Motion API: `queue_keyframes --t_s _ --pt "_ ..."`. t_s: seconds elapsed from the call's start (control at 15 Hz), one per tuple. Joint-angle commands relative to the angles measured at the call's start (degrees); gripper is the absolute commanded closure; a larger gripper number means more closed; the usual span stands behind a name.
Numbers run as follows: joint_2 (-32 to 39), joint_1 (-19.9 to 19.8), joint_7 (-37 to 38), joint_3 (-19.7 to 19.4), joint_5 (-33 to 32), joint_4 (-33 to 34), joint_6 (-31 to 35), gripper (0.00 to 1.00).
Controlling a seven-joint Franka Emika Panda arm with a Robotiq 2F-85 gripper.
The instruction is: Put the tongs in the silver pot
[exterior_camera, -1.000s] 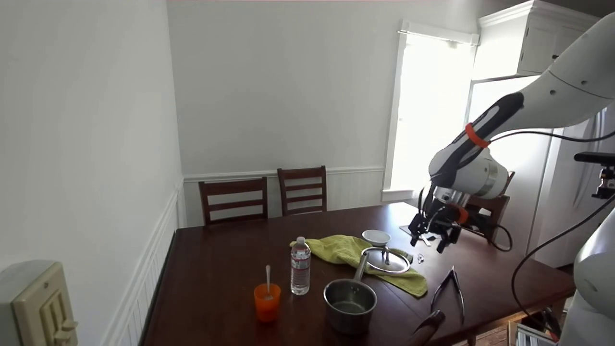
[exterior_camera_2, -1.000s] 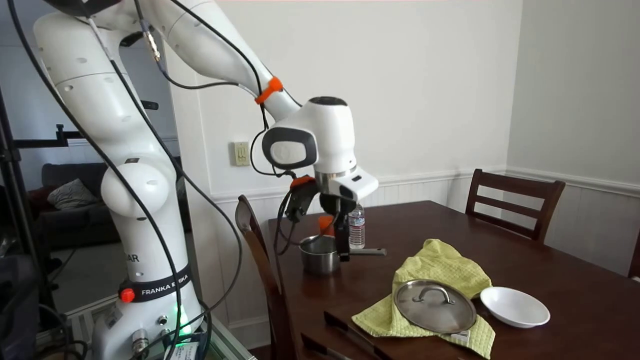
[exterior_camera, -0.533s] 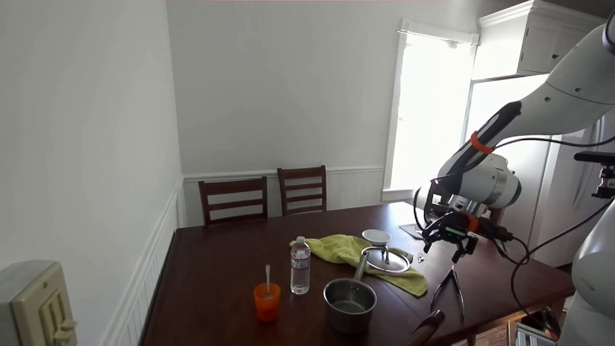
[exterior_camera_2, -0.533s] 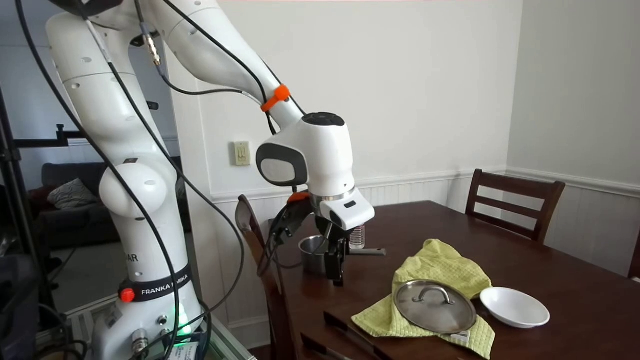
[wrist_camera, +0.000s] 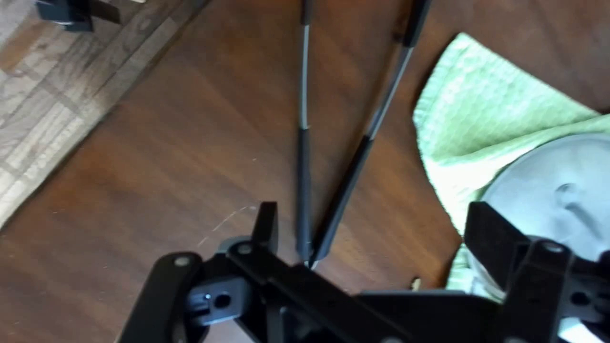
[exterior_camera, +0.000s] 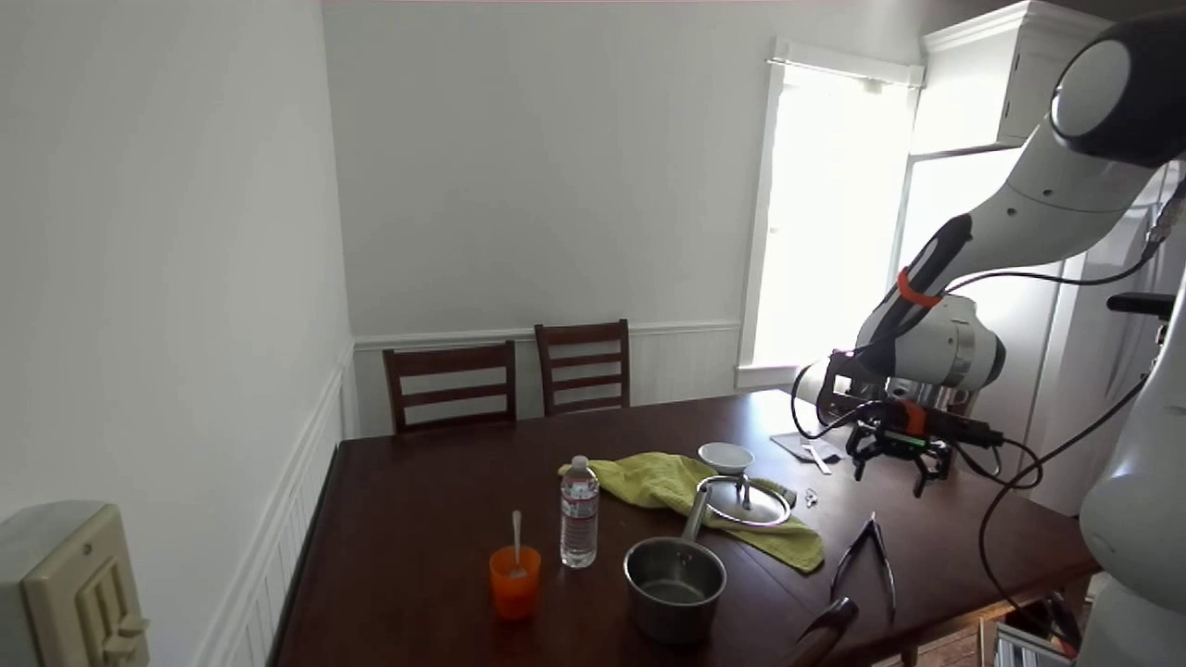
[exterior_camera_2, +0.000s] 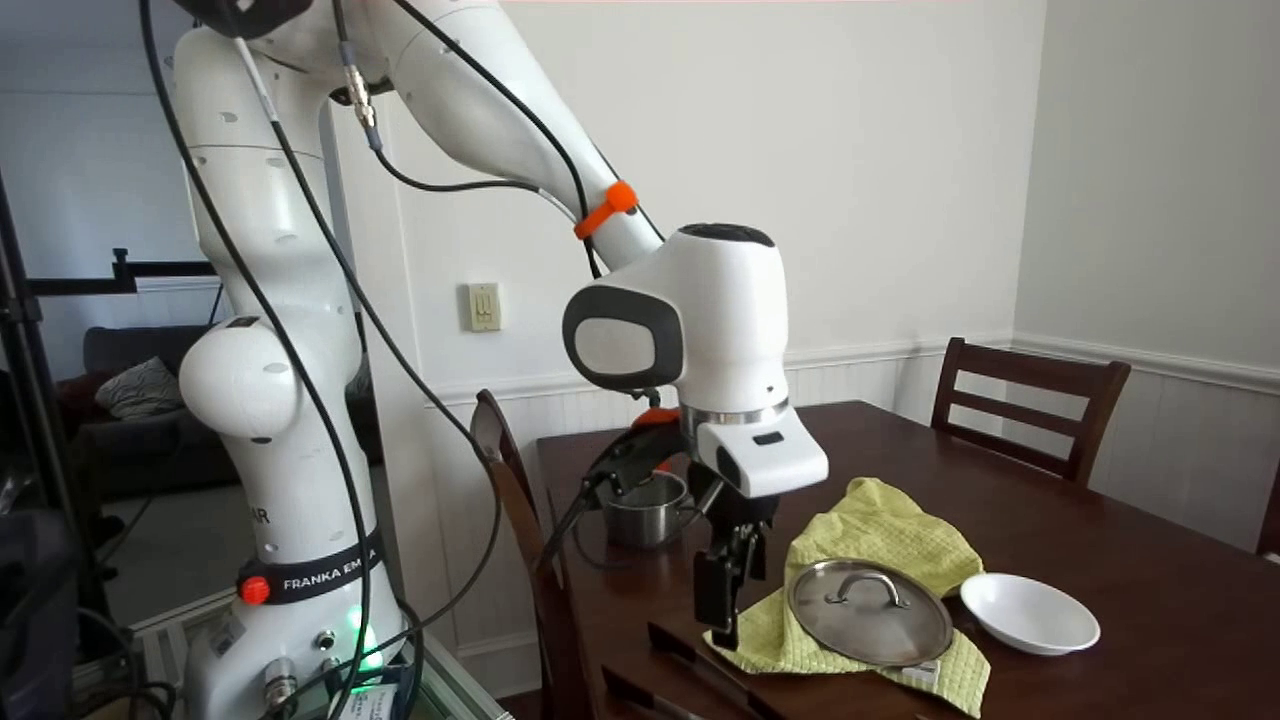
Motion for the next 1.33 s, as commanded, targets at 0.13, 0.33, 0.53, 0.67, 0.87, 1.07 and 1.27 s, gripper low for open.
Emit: queue_keyframes --t_s 0.13,0.33,0.53,0.67,0.87,1.07,1.27 --pt "11.9 -2.0 -0.3 0.4 -0.2 10.8 -11.0 0.00" --pt "17.0 -3.8 -5.0 3.8 7.6 15.0 -11.5 0.00" --pt "15.3 -2.4 -2.6 3.4 5.4 12.7 -9.3 0.00" --pt "16.6 -2.7 -2.8 3.6 5.7 13.6 -9.6 0.00" --pt "19.8 -4.4 -5.4 5.0 8.0 15.9 -12.9 0.00" --pt "24.1 -6.2 -5.9 7.0 11.3 18.8 -13.1 0.00" --pt "27.7 -8.7 -6.4 9.4 13.8 21.2 -12.5 0.00"
